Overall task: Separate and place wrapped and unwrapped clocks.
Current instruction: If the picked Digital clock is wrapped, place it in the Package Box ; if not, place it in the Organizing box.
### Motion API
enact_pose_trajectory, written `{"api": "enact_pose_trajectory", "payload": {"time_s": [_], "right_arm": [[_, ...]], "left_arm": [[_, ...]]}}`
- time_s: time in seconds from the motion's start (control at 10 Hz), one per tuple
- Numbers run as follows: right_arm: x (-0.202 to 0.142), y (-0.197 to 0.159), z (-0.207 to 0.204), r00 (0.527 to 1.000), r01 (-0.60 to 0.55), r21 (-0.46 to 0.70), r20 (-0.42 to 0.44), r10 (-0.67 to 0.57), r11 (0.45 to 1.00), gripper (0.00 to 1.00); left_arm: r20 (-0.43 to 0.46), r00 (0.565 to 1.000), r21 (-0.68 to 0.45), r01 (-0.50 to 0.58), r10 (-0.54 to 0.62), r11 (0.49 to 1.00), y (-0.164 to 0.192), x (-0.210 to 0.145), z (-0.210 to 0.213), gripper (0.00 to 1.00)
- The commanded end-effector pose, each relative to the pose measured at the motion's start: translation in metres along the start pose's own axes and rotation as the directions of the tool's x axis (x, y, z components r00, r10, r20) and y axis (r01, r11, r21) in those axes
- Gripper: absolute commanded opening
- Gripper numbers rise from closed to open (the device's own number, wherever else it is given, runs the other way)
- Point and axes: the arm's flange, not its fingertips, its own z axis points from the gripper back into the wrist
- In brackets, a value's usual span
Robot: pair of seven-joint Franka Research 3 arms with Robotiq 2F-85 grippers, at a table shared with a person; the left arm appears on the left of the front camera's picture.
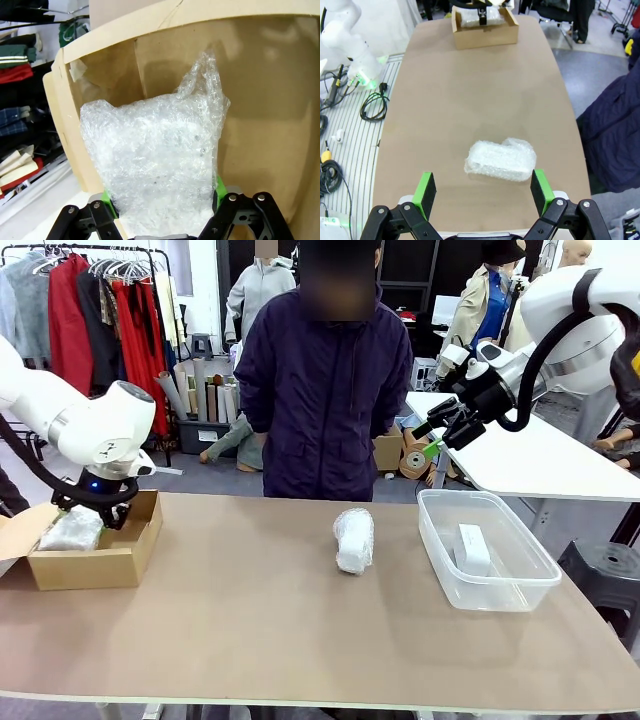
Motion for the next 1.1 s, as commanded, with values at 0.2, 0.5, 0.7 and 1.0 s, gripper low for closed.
{"api": "enact_pose_trajectory", "payload": {"time_s": [0.2,0.5,0.7,1.0], "right_arm": [[0.0015,0.0017,0.0011,1.000,-0.003,-0.001,-0.005,0.003,1.000,1.00],[0.0015,0.0017,0.0011,1.000,-0.003,-0.001,-0.005,0.003,1.000,1.00],[0.0015,0.0017,0.0011,1.000,-0.003,-0.001,-0.005,0.003,1.000,1.00],[0.0015,0.0017,0.0011,1.000,-0.003,-0.001,-0.005,0.003,1.000,1.00]], "left_arm": [[-0.014,1.000,0.001,-0.002,0.002,1.000,0.0030,0.0099,-0.0041,0.00],[-0.025,1.000,0.009,-0.001,0.001,1.000,0.0009,0.0109,-0.0060,0.00],[-0.028,1.000,0.020,-0.004,0.004,1.000,-0.0005,0.0116,-0.0075,0.26],[-0.033,0.999,0.030,-0.004,0.005,1.000,-0.0007,0.0114,-0.0075,0.83]]}}
